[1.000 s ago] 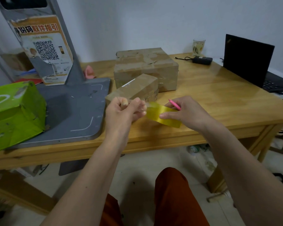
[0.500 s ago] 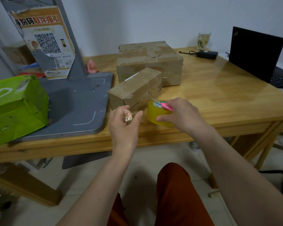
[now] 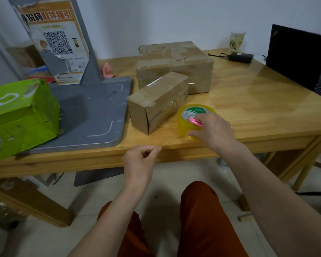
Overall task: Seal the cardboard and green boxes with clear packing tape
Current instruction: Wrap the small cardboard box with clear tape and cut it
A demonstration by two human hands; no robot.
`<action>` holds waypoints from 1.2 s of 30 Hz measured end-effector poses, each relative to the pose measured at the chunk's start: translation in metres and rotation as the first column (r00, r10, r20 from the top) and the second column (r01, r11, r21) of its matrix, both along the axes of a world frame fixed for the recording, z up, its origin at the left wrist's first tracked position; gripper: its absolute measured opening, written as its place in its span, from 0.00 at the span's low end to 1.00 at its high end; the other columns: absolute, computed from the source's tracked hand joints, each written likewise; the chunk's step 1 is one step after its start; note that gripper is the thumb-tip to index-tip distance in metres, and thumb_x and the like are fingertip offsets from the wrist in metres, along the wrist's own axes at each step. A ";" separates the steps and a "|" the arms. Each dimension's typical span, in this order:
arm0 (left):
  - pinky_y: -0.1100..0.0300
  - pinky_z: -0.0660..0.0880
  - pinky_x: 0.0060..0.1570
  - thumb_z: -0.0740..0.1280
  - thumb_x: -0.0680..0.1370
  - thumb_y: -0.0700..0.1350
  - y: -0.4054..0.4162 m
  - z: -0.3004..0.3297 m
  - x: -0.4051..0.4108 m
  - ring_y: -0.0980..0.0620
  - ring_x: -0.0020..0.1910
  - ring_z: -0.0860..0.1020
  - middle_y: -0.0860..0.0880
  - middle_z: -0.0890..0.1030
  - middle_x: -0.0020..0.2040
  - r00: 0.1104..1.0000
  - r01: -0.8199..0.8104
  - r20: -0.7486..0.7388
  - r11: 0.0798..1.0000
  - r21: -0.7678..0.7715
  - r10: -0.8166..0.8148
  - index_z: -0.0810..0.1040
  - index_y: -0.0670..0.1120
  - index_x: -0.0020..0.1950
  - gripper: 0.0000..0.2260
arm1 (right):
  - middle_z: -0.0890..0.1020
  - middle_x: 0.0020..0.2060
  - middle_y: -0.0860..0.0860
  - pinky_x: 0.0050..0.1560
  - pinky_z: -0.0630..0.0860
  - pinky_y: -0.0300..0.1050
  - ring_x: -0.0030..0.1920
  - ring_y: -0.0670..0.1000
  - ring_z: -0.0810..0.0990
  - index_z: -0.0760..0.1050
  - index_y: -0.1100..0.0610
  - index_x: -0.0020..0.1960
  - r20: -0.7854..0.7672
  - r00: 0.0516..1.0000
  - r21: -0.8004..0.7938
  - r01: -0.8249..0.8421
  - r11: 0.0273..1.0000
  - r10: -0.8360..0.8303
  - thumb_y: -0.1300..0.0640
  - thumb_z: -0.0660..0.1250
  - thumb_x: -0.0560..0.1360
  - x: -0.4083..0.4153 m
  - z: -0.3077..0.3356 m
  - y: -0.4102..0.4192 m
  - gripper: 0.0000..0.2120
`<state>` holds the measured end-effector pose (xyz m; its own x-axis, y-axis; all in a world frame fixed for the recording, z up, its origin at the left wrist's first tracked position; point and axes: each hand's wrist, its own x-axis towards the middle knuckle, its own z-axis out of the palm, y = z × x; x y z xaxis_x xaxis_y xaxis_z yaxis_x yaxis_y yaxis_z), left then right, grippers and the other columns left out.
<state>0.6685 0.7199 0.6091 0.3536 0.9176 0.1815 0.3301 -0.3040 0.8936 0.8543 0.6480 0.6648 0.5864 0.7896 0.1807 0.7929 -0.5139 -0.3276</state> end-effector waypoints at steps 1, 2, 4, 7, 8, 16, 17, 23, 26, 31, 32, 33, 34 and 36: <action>0.73 0.73 0.42 0.74 0.74 0.45 -0.001 0.001 0.000 0.65 0.42 0.79 0.58 0.83 0.41 1.000 0.008 -0.017 1.000 -0.003 -0.008 0.86 0.50 0.44 0.01 | 0.79 0.56 0.50 0.48 0.70 0.47 0.58 0.52 0.74 0.77 0.51 0.59 0.025 1.000 0.020 -0.009 1.000 0.009 0.47 0.72 0.73 -0.002 0.001 0.000 0.17; 0.73 0.74 0.41 0.74 0.74 0.44 -0.002 0.002 0.001 0.65 0.42 0.79 0.58 0.83 0.40 1.000 0.016 -0.023 1.000 -0.008 -0.016 0.85 0.50 0.43 0.01 | 0.77 0.57 0.49 0.48 0.69 0.46 0.60 0.52 0.73 0.77 0.51 0.59 0.058 0.998 0.059 -0.030 0.998 0.026 0.49 0.72 0.73 -0.006 0.002 -0.001 0.17; 0.69 0.76 0.41 0.73 0.75 0.43 -0.003 0.004 0.002 0.61 0.40 0.80 0.57 0.83 0.38 0.999 0.023 -0.033 0.999 -0.026 -0.024 0.84 0.50 0.40 0.04 | 0.76 0.58 0.49 0.50 0.70 0.47 0.62 0.52 0.71 0.78 0.52 0.58 0.131 0.986 0.159 -0.123 0.980 0.103 0.52 0.73 0.73 -0.020 0.005 -0.001 0.15; 0.59 0.77 0.42 0.71 0.77 0.42 -0.002 0.007 0.004 0.54 0.39 0.79 0.52 0.82 0.37 0.997 0.037 -0.072 0.999 -0.035 -0.039 0.81 0.47 0.42 0.03 | 0.75 0.55 0.49 0.50 0.71 0.48 0.59 0.52 0.70 0.79 0.53 0.55 0.148 0.954 0.133 -0.281 0.951 0.261 0.53 0.72 0.73 -0.043 0.002 0.006 0.12; 0.57 0.76 0.41 0.70 0.77 0.41 -0.001 0.008 0.005 0.52 0.38 0.79 0.50 0.82 0.37 0.995 0.056 -0.074 0.997 -0.056 -0.060 0.79 0.46 0.45 0.02 | 0.74 0.55 0.49 0.50 0.71 0.48 0.59 0.52 0.70 0.79 0.53 0.56 0.138 0.951 0.089 -0.292 0.952 0.278 0.53 0.71 0.74 -0.046 -0.001 0.009 0.12; 0.62 0.71 0.38 0.69 0.77 0.39 0.010 0.016 0.009 0.54 0.35 0.71 0.50 0.74 0.34 0.973 0.204 -0.100 0.978 -0.048 -0.208 0.79 0.53 0.56 0.11 | 0.75 0.53 0.49 0.54 0.73 0.51 0.56 0.50 0.72 0.82 0.53 0.49 -0.076 0.972 0.098 -0.216 0.971 0.224 0.50 0.73 0.72 -0.039 -0.007 0.015 0.09; 0.63 0.69 0.37 0.70 0.77 0.41 0.010 0.016 0.011 0.55 0.34 0.70 0.51 0.71 0.35 0.976 0.200 -0.087 0.979 -0.030 -0.201 0.82 0.51 0.55 0.09 | 0.76 0.54 0.48 0.54 0.73 0.51 0.57 0.50 0.73 0.81 0.53 0.51 -0.084 0.971 0.100 -0.217 0.971 0.226 0.50 0.74 0.71 -0.039 -0.006 0.013 0.11; 0.66 0.71 0.48 0.75 0.73 0.46 0.005 0.018 0.025 0.62 0.45 0.72 0.51 0.72 0.48 0.998 0.061 -0.009 0.998 0.020 -0.061 0.84 0.47 0.42 0.03 | 0.74 0.65 0.45 0.61 0.71 0.46 0.66 0.47 0.70 0.68 0.45 0.72 -0.133 0.965 0.211 -0.194 0.958 0.225 0.46 0.74 0.71 -0.036 -0.002 0.001 0.31; 0.66 0.73 0.49 0.76 0.72 0.44 0.004 0.017 0.030 0.65 0.46 0.73 0.53 0.76 0.49 0.998 0.038 0.038 0.999 0.034 -0.039 0.81 0.47 0.36 0.07 | 0.76 0.57 0.46 0.55 0.71 0.45 0.58 0.46 0.72 0.73 0.46 0.63 -0.226 0.958 0.354 -0.090 0.931 0.179 0.41 0.71 0.71 -0.033 0.005 -0.006 0.23; 0.54 0.78 0.51 0.75 0.74 0.44 0.002 0.011 0.035 0.55 0.44 0.81 0.53 0.83 0.40 0.995 0.060 0.079 0.998 -0.035 -0.057 0.78 0.48 0.36 0.09 | 0.74 0.46 0.49 0.50 0.67 0.49 0.52 0.51 0.71 0.73 0.50 0.44 -0.353 0.927 0.272 -0.027 0.962 0.126 0.44 0.53 0.81 -0.029 -0.009 -0.015 0.16; 0.52 0.79 0.50 0.74 0.74 0.44 0.001 0.010 0.035 0.53 0.43 0.81 0.51 0.83 0.39 0.996 0.052 0.075 0.998 -0.042 -0.049 0.78 0.48 0.36 0.08 | 0.75 0.48 0.50 0.53 0.67 0.48 0.54 0.52 0.71 0.75 0.51 0.45 -0.328 0.936 0.254 -0.039 0.966 0.124 0.46 0.53 0.82 -0.030 -0.015 -0.016 0.16; 0.50 0.79 0.49 0.74 0.74 0.44 0.001 0.008 0.036 0.51 0.42 0.81 0.50 0.83 0.38 0.996 0.047 0.074 0.998 -0.052 -0.043 0.77 0.47 0.37 0.08 | 0.75 0.49 0.51 0.53 0.67 0.48 0.55 0.52 0.71 0.76 0.52 0.46 -0.288 0.951 0.235 -0.046 0.971 0.115 0.46 0.53 0.82 -0.031 -0.021 -0.017 0.16; 0.48 0.79 0.49 0.74 0.74 0.44 0.001 0.006 0.036 0.50 0.42 0.82 0.49 0.83 0.38 0.996 0.044 0.076 0.997 -0.064 -0.039 0.77 0.47 0.38 0.08 | 0.76 0.48 0.52 0.52 0.67 0.47 0.54 0.53 0.72 0.76 0.52 0.45 -0.249 0.963 0.219 -0.045 0.975 0.101 0.47 0.54 0.82 -0.031 -0.026 -0.018 0.16; 0.46 0.80 0.49 0.74 0.74 0.44 0.001 0.003 0.036 0.49 0.42 0.82 0.48 0.83 0.38 0.996 0.042 0.083 0.995 -0.094 -0.034 0.77 0.47 0.38 0.08 | 0.77 0.44 0.52 0.46 0.69 0.48 0.49 0.54 0.75 0.76 0.53 0.44 -0.197 0.978 0.208 -0.031 0.978 0.073 0.47 0.55 0.82 -0.035 -0.028 -0.020 0.16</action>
